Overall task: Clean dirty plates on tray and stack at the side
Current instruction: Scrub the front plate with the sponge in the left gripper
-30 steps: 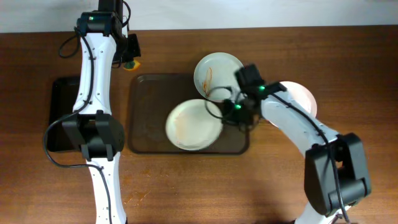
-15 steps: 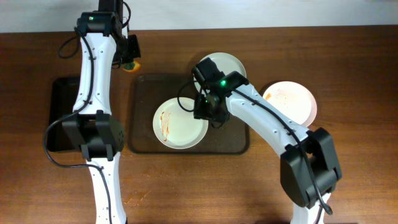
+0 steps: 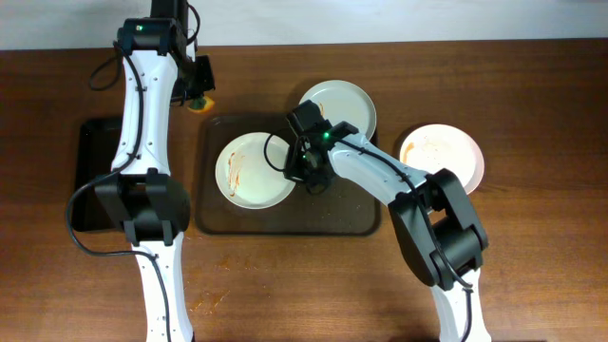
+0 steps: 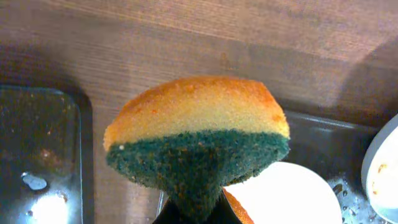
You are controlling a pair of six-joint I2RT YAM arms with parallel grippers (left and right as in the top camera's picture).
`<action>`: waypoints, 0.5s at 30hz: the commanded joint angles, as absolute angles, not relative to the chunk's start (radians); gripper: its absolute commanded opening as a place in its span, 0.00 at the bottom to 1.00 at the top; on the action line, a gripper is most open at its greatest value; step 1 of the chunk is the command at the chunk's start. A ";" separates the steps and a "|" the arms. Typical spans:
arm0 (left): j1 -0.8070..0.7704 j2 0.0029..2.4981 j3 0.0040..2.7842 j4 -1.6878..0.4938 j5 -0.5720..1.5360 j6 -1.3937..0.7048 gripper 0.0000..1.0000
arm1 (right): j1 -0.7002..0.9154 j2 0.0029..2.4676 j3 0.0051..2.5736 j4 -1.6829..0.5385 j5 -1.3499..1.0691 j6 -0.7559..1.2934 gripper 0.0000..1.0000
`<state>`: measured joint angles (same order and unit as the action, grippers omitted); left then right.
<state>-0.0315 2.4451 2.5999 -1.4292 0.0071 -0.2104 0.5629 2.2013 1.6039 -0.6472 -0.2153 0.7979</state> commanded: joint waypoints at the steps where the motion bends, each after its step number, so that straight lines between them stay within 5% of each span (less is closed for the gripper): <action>1: -0.033 2.442 2.599 -1.454 0.062 -0.184 0.01 | 0.569 2.232 1.603 -0.641 -0.213 0.802 0.10; 15: -0.125 2.442 2.041 -1.382 0.153 0.067 0.00 | 0.569 2.234 1.603 -0.608 -0.233 0.775 0.04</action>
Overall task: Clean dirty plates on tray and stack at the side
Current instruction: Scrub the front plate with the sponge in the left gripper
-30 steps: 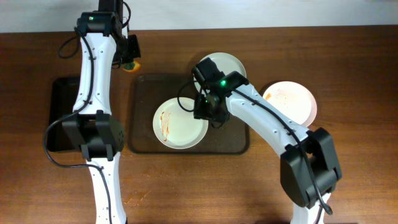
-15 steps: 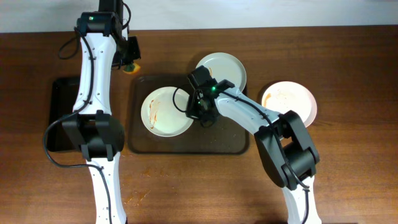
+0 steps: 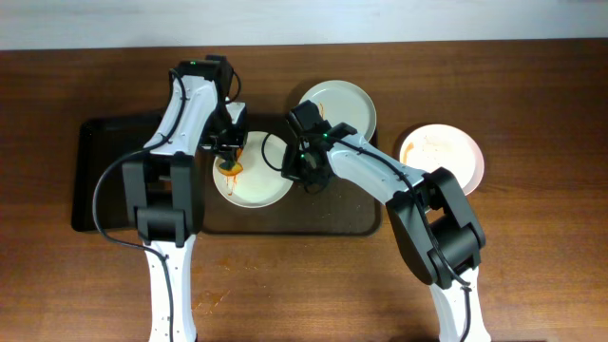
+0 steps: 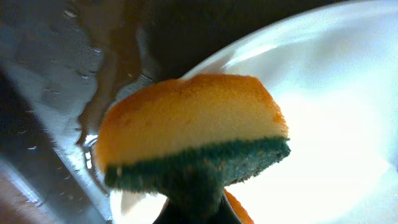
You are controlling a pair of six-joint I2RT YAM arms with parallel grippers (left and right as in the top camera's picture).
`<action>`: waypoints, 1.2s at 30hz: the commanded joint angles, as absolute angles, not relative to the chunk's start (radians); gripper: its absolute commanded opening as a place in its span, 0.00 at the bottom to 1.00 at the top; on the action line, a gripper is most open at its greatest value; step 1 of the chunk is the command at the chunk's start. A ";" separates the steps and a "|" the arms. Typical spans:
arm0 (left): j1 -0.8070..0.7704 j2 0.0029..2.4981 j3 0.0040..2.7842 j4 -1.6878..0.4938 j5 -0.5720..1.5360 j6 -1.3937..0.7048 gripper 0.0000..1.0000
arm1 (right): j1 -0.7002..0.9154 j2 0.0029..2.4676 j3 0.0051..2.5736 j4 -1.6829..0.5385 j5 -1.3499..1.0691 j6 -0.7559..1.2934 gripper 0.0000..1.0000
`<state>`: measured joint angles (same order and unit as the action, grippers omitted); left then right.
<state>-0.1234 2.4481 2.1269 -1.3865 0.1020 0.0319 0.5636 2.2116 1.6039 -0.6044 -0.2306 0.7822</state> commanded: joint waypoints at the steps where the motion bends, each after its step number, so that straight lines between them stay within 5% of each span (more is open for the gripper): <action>1: -0.129 2.442 1.992 -1.376 0.170 0.066 0.00 | 0.569 2.234 1.603 -0.608 -0.233 0.775 0.04; 5: -0.128 2.442 1.892 -1.510 0.195 0.020 0.00 | 0.569 2.234 1.603 -0.607 -0.233 0.775 0.04; 10: -0.131 2.442 1.891 -1.076 0.142 0.020 0.00 | 0.569 2.234 1.603 -0.606 -0.236 0.767 0.04; 12: -0.131 2.442 1.878 -0.997 -0.128 -0.111 0.00 | 0.569 2.234 1.603 -0.605 -0.236 0.768 0.04; 14: -0.131 2.442 1.865 -1.035 -0.286 -0.299 0.00 | 0.569 2.234 1.603 -0.605 -0.236 0.768 0.04; 18: -0.133 2.442 1.865 -1.298 -0.299 -0.336 0.01 | 0.569 2.234 1.603 -0.605 -0.235 0.767 0.04; 21: -0.133 2.442 1.865 -1.426 -0.137 -0.141 0.00 | 0.569 2.234 1.603 -0.605 -0.236 0.767 0.04; 24: -0.133 2.442 1.865 -1.412 0.261 0.210 0.01 | 0.569 2.234 1.603 -0.605 -0.236 0.767 0.04; 27: -0.133 2.442 1.865 -1.362 0.311 0.247 0.01 | 0.569 2.234 1.603 -0.605 -0.236 0.767 0.04; 32: -0.136 2.442 1.866 -1.054 -0.031 -0.127 0.00 | 0.569 2.234 1.603 -0.604 -0.236 0.767 0.04; 36: -0.168 2.442 1.963 -1.264 -0.312 -0.374 0.00 | 0.569 2.234 1.603 -0.599 -0.235 0.767 0.04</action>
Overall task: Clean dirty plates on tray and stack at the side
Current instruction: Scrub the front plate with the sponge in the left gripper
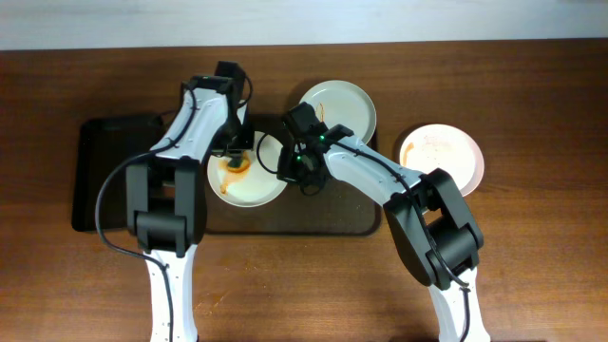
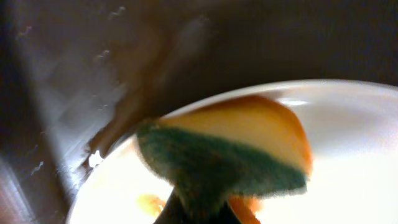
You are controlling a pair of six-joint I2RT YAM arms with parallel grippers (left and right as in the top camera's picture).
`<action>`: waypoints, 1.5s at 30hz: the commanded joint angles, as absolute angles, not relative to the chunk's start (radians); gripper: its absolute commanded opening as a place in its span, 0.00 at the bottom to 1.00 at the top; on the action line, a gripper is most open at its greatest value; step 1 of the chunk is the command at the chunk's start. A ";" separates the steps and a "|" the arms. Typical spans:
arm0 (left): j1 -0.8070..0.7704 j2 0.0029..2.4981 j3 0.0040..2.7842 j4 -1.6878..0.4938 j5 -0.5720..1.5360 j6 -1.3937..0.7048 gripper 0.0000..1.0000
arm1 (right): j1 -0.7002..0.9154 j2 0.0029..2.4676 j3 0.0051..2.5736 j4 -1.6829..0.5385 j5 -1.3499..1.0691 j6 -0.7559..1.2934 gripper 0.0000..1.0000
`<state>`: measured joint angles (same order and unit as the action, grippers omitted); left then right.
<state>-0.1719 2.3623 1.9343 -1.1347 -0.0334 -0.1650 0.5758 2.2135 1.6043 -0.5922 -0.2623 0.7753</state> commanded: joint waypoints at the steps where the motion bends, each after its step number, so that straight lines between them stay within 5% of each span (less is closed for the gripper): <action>1: -0.168 2.442 1.975 -1.338 -0.310 -0.431 0.01 | 0.569 2.234 1.603 -0.599 -0.235 0.767 0.04; 5: -0.168 2.442 1.977 -1.503 -0.194 -0.430 0.01 | 0.569 2.234 1.602 -0.596 -0.236 0.767 0.04; 8: -0.168 2.442 1.977 -1.399 0.356 0.074 0.01 | 0.569 2.234 1.603 -0.596 -0.235 0.764 0.04; 10: -0.168 2.442 1.977 -1.415 0.371 0.081 0.01 | 0.569 2.234 1.603 -0.596 -0.235 0.764 0.04; 16: -0.167 2.442 1.977 -1.557 0.010 -0.213 0.01 | 0.569 2.234 1.603 -0.594 -0.233 0.764 0.04; 19: -0.168 2.442 1.977 -1.417 -0.243 -0.393 0.01 | 0.569 2.234 1.603 -0.594 -0.233 0.764 0.04; 25: -0.177 2.442 1.895 -1.160 -0.251 -0.393 0.00 | 0.568 2.234 1.603 -0.592 -0.232 0.764 0.04; 30: -0.176 2.442 1.889 -1.425 0.250 0.026 0.00 | 0.568 2.234 1.603 -0.592 -0.233 0.764 0.04; 33: -0.176 2.442 1.889 -1.361 0.292 0.036 0.01 | 0.568 2.234 1.603 -0.593 -0.233 0.764 0.04; 39: -0.169 2.442 1.896 -1.058 -0.083 -0.313 0.01 | 0.568 2.234 1.603 -0.593 -0.233 0.764 0.04; 42: -0.169 2.442 1.906 -1.201 -0.378 -0.504 0.00 | 0.568 2.234 1.603 -0.594 -0.232 0.764 0.04; 45: -0.169 2.442 1.906 -1.364 -0.357 -0.474 0.01 | 0.568 2.234 1.603 -0.594 -0.233 0.764 0.04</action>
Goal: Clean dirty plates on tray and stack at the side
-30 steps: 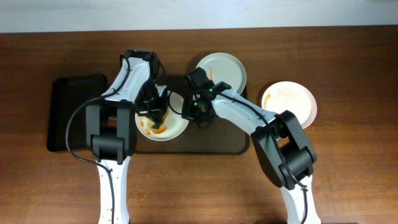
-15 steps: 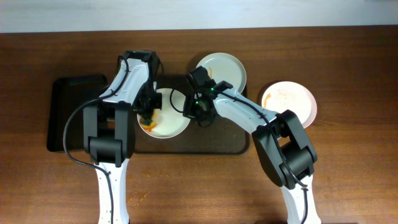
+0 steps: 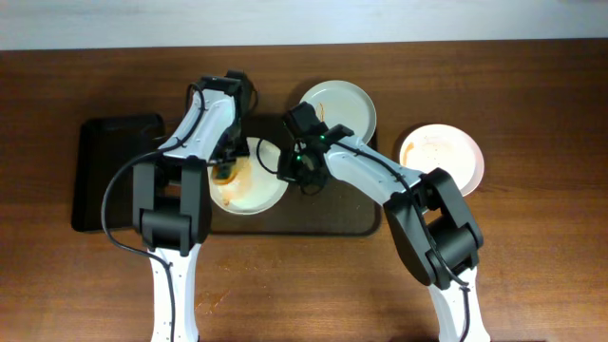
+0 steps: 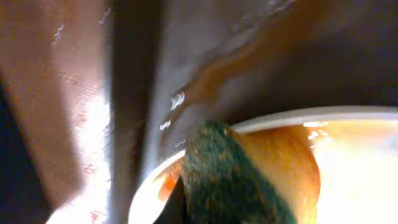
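A white plate (image 3: pixel 249 188) smeared with orange sauce lies at the left of the dark tray (image 3: pixel 351 214). My left gripper (image 3: pixel 226 172) is shut on an orange and green sponge (image 4: pixel 249 171), which presses on the plate's left part (image 4: pixel 354 168). My right gripper (image 3: pixel 293 169) sits at the plate's right rim; its fingers are hidden under the wrist, so its state does not show. A second plate (image 3: pixel 344 103) with a small streak rests over the tray's far edge. A third stained plate (image 3: pixel 442 157) lies on the table to the right.
A black tray (image 3: pixel 100 180) lies on the wooden table (image 3: pixel 532 266) at the left, beside the left arm. Both arms cross over the dark tray in the middle.
The sponge in my left gripper has shifted from the plate's upper part to its left part. Orange smear now covers more of the plate. The right gripper stays at the rim.
My left gripper held the sponge over the table behind the tray while the right gripper sat at the plate's right rim. Then the sponge was on the plate's left side, later its upper part, and sauce has spread across the plate.
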You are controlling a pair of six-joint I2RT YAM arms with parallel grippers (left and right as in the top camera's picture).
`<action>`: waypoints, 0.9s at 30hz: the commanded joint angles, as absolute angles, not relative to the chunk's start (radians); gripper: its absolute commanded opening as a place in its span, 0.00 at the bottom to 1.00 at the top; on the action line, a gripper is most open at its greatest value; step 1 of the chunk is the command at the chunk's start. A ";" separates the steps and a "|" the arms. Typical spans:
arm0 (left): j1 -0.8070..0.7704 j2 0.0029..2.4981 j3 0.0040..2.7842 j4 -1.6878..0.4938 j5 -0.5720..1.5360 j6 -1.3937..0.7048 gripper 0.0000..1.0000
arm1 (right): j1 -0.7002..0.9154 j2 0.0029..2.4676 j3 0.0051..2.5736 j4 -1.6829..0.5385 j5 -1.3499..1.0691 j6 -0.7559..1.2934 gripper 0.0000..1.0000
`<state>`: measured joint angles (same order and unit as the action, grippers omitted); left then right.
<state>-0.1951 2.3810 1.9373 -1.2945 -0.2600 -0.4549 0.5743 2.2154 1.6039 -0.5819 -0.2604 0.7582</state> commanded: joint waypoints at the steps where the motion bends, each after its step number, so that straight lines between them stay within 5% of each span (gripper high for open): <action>1: -0.169 2.442 1.906 -1.390 -0.234 -0.322 0.01 | 0.568 2.234 1.603 -0.594 -0.233 0.764 0.04; 4: -0.169 2.442 1.949 -1.401 0.157 -0.002 0.01 | 0.568 2.234 1.603 -0.598 -0.237 0.760 0.04; 11: -0.084 2.442 2.457 -1.415 0.161 -0.068 0.00 | 0.568 2.234 1.603 -0.594 -0.243 0.756 0.06; 13: -0.081 2.442 2.508 -1.423 0.161 -0.068 0.01 | 0.568 2.234 1.602 -0.558 -0.242 0.736 0.26; 14: -0.081 2.442 2.507 -1.428 0.161 -0.067 0.00 | 0.568 2.234 1.603 -0.548 -0.236 0.737 0.24; 15: -0.081 2.442 2.507 -1.430 0.157 -0.067 0.00 | 0.568 2.234 1.603 -0.546 -0.244 0.728 0.04; 19: -0.080 2.442 2.506 -1.423 0.105 -0.067 0.00 | 0.562 2.115 1.623 -0.573 -0.347 0.526 0.04; 27: -0.079 2.442 2.506 -1.342 0.082 -0.067 0.00 | 0.631 1.733 1.623 -0.945 0.564 0.422 0.04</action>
